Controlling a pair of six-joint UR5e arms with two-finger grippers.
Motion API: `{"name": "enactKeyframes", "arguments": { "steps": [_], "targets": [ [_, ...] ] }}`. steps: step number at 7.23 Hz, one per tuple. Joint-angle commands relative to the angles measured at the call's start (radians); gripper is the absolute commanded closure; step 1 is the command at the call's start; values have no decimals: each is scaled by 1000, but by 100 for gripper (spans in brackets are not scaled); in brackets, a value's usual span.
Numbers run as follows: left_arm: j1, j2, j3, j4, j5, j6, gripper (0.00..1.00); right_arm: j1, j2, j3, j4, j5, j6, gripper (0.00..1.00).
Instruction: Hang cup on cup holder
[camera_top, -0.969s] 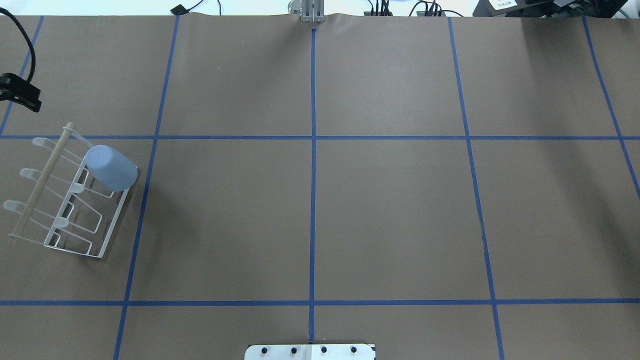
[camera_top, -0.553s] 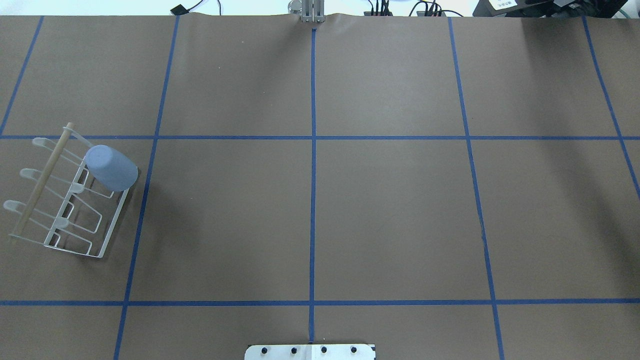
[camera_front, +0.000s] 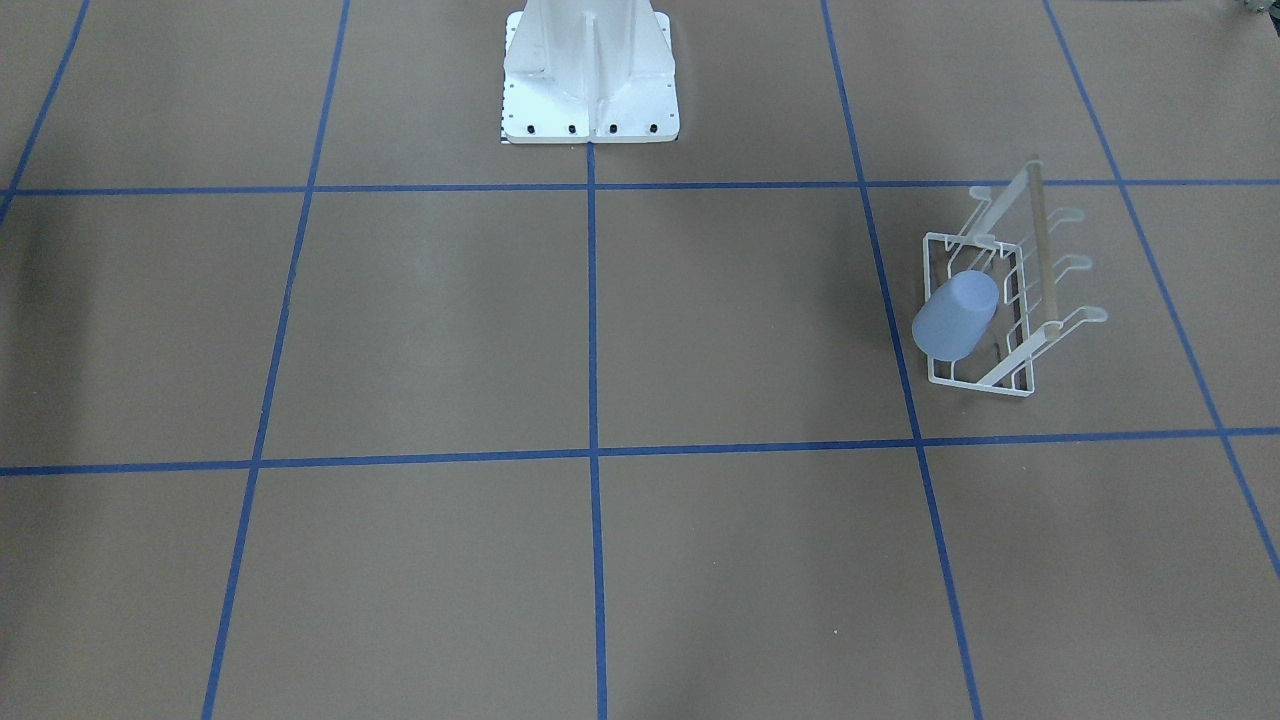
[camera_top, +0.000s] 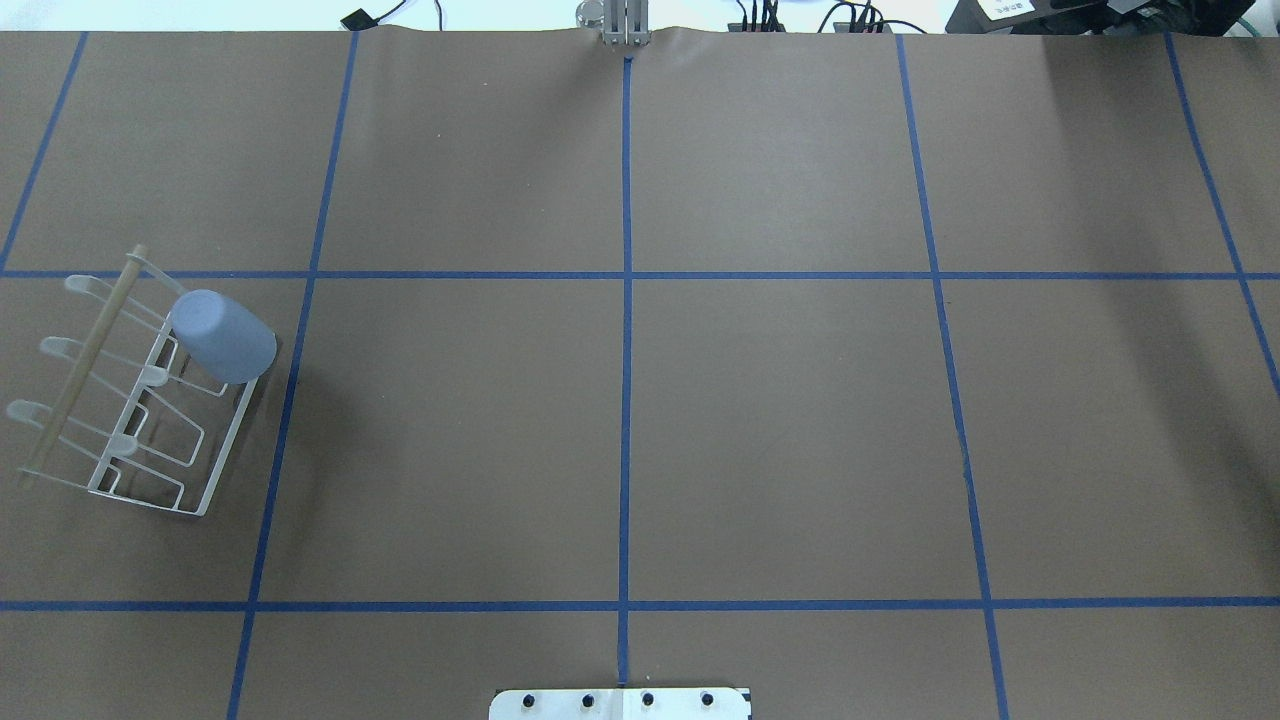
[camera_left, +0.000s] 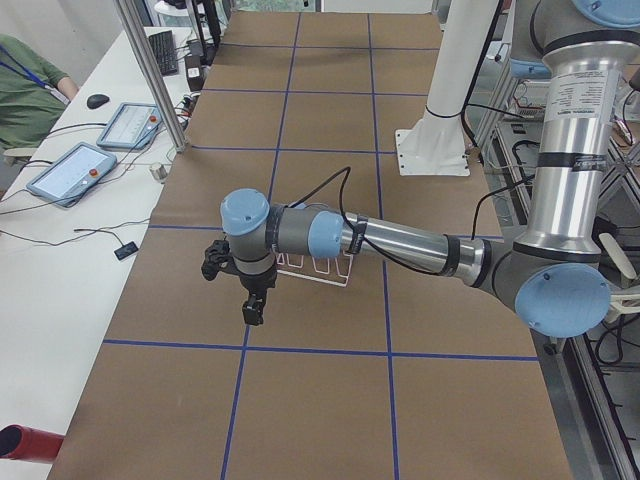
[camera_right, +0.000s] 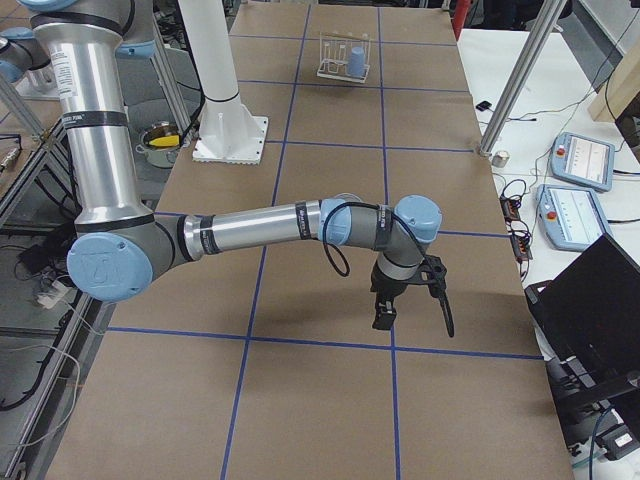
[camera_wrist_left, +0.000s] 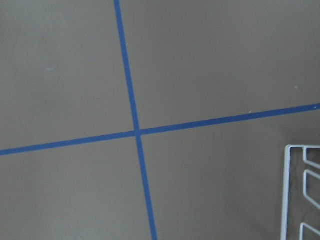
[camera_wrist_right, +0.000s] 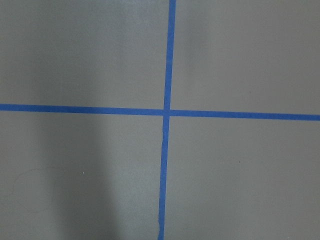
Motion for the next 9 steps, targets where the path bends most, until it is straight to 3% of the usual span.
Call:
{"name": "enactKeyframes", "arguments": {
  "steps": [1,9],
  "targets": [
    [-34,9,60,-42,0,-34,2,26,-36,-4,1,23,0,0],
    [-3,-5,71,-58,57,-40,2,43,-91,0,16,15,-6,0]
  ]
}}
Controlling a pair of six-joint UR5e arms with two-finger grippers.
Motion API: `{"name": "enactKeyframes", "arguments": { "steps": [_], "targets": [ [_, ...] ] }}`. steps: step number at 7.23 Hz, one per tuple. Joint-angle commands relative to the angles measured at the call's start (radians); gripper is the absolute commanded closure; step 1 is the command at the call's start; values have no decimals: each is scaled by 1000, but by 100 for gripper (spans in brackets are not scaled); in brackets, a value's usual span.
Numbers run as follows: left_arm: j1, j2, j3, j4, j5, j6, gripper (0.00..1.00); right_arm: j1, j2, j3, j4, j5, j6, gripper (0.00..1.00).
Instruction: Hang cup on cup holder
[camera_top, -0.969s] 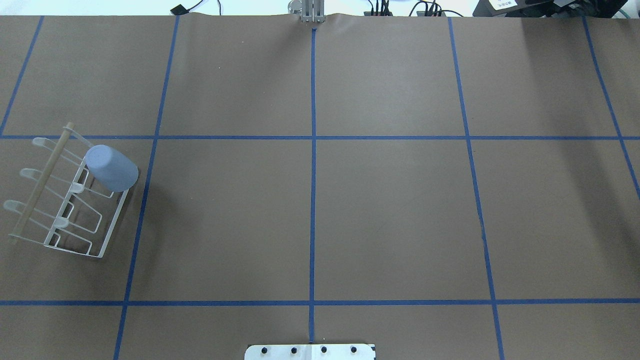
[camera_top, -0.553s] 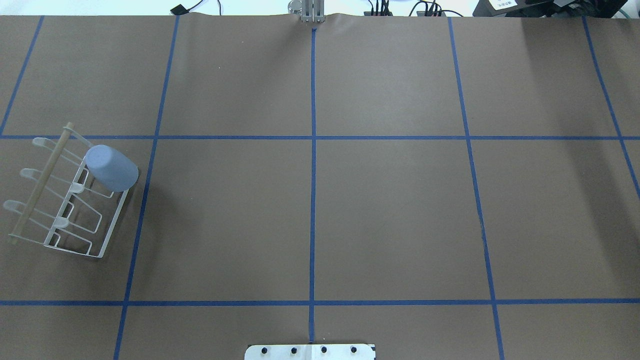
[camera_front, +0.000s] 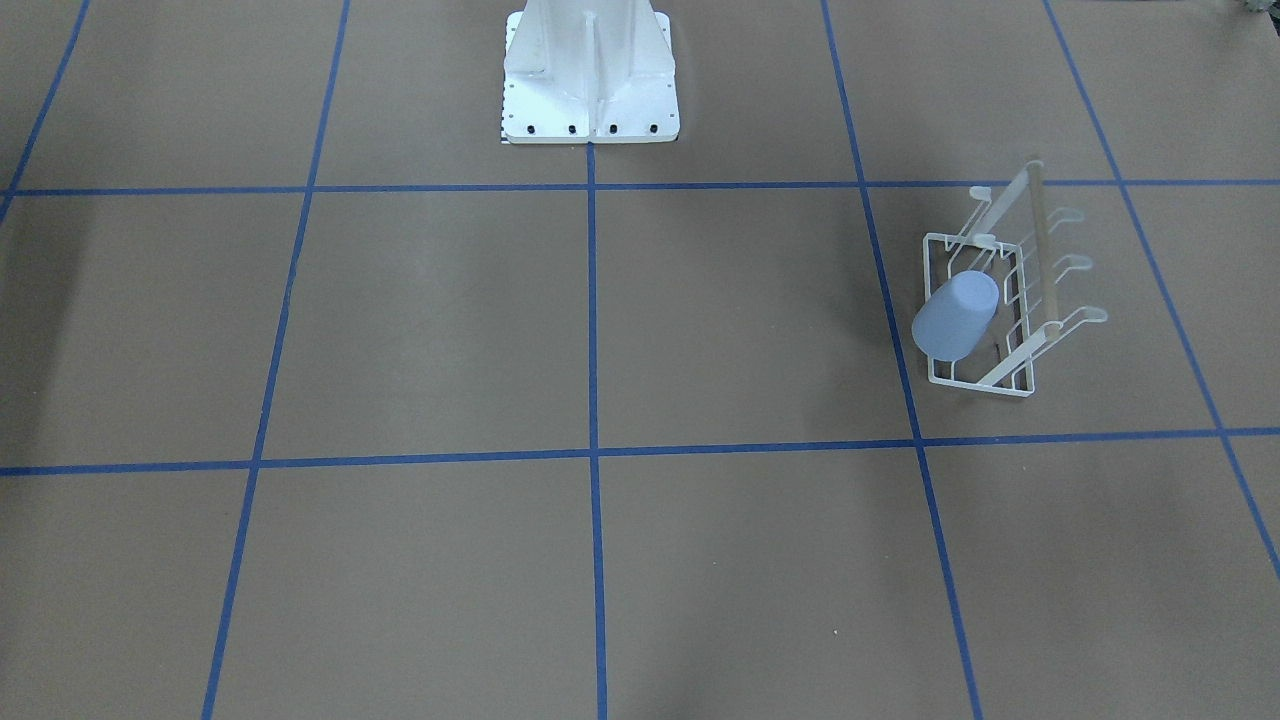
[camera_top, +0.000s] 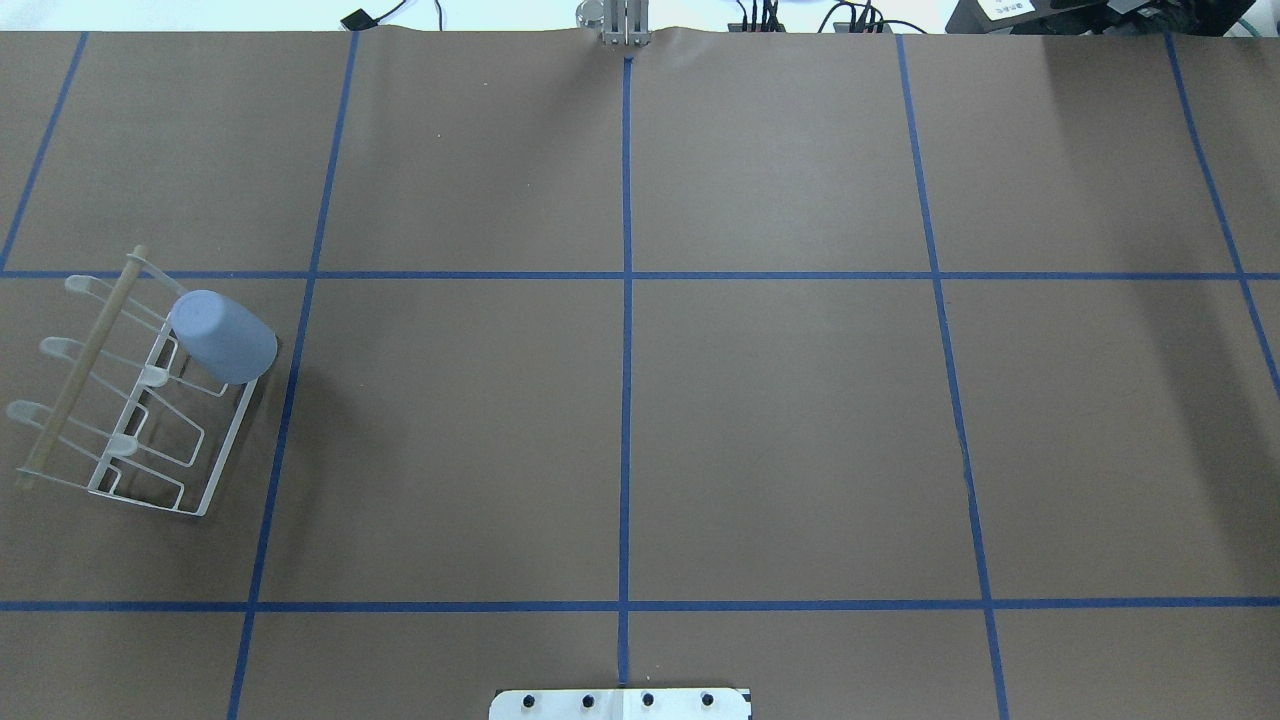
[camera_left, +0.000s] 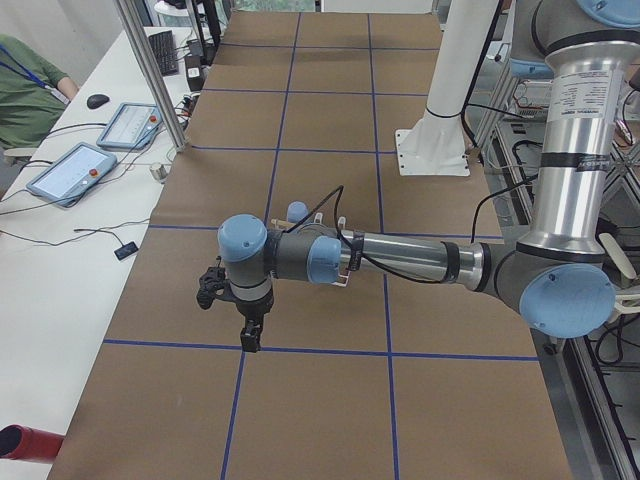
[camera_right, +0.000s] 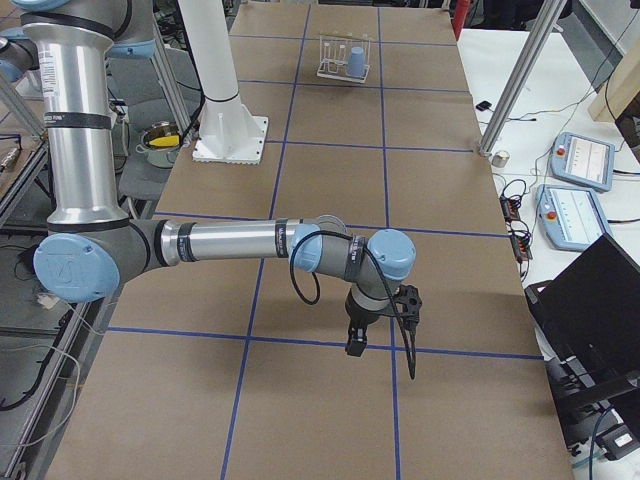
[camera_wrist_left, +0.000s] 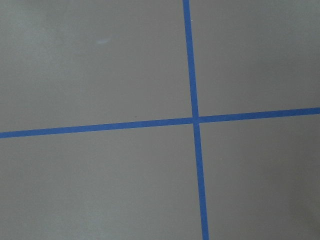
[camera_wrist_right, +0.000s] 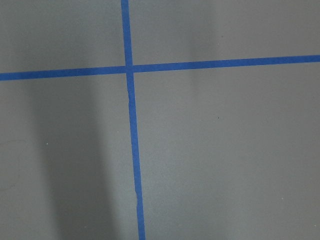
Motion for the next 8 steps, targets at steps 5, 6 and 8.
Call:
{"name": "enactKeyframes", "arguments": {
  "steps": [5,6,8],
  "targets": [
    [1,8,11,2,-1,5,2,3,-2,5,0,2,5,0],
    [1,4,25,-3,-2,6,2,3,-3,3,0,2,2,0],
    [1,2,31,-3,-2,8,2,3,-2,1,0,2,1,0]
  ]
}}
